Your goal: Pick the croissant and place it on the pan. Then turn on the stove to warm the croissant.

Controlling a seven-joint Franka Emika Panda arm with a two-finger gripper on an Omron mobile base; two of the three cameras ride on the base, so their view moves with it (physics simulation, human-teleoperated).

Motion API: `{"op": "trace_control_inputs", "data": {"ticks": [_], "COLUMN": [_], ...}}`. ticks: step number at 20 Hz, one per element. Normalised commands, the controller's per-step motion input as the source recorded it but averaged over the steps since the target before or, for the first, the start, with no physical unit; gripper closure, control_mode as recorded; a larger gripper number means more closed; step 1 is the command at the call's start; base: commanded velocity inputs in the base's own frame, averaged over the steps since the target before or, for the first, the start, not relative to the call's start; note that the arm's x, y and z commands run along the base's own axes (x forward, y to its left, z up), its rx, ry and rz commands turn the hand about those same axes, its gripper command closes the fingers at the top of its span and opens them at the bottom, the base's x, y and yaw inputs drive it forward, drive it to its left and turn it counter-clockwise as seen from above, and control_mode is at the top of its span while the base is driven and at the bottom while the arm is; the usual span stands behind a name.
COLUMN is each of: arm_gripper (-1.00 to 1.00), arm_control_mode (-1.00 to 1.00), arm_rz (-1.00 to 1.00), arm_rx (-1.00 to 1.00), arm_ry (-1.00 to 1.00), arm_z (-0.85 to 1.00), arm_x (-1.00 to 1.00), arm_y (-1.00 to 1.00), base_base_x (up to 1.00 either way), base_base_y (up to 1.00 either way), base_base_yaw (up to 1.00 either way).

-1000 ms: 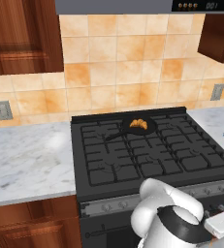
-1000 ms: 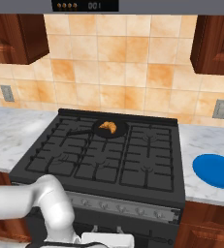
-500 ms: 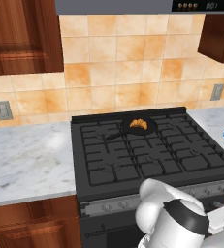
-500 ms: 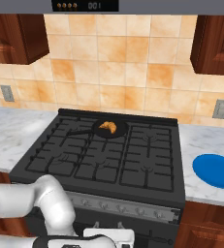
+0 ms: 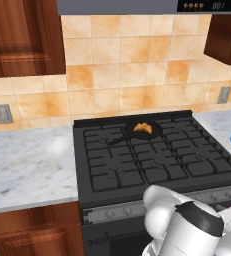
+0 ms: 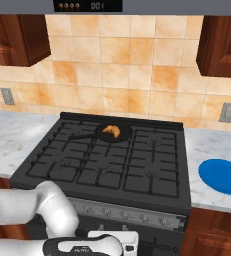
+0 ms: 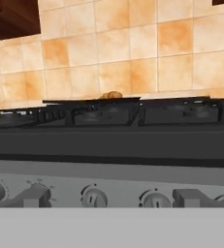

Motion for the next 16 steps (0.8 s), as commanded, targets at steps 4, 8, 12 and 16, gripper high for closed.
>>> {"op": "trace_control_inputs", "data": {"ticks": [4,8,12,16], "arm_gripper": [-1.00,-1.00,-1.00,-1.00], "arm_control_mode": [-1.00,-1.00,-1.00,-1.00], "arm_rz": [0.00,0.00,0.00,0.00], "arm_rx": [-0.02,0.00,0.00,0.00], "arm_ry": [0.00,0.00,0.00,0.00], "arm_z": [-0.16,-0.14,-0.08,-0.10], "arm_x": [0.22,0.20,0.16,0.12], "arm_y": [0.00,-0.05,-0.16,-0.12], "base_base_x": [0.00,0.00,0.00,0.00], "base_base_y": [0.00,0.00,0.00,0.00], "base_base_yaw": [0.00,0.00,0.00,0.00]}}
